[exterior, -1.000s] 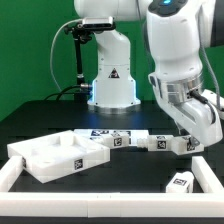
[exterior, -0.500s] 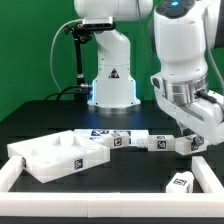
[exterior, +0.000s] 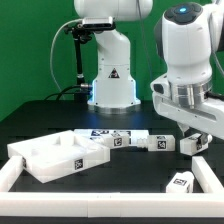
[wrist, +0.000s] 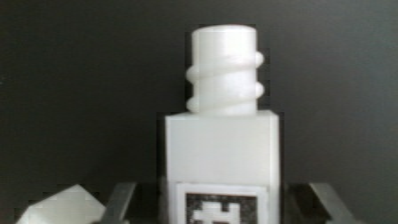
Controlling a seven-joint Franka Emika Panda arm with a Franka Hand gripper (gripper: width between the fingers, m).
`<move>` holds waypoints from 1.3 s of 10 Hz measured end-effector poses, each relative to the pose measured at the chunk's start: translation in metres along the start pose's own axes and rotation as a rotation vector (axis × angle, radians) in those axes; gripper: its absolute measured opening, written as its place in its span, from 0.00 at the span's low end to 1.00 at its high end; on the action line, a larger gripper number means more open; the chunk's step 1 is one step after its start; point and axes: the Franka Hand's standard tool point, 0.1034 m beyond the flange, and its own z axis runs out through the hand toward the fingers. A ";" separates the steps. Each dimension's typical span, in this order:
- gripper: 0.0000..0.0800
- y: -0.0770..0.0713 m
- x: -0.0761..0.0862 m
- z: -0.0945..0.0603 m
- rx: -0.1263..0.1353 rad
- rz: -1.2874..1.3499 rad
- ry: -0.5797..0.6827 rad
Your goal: Assemble one leg
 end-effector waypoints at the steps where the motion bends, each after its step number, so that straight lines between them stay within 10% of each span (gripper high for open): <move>1: 0.35 0.000 0.000 0.000 0.000 0.000 0.000; 5: 0.35 0.007 -0.021 0.018 -0.057 -0.118 0.016; 9: 0.77 0.006 -0.022 0.019 -0.060 -0.120 0.015; 13: 0.81 -0.033 0.029 -0.066 0.050 -0.122 0.037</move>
Offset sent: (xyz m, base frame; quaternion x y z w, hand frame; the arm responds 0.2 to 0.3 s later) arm -0.0347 0.0123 -0.0107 -0.0641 0.0372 -0.1417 0.9871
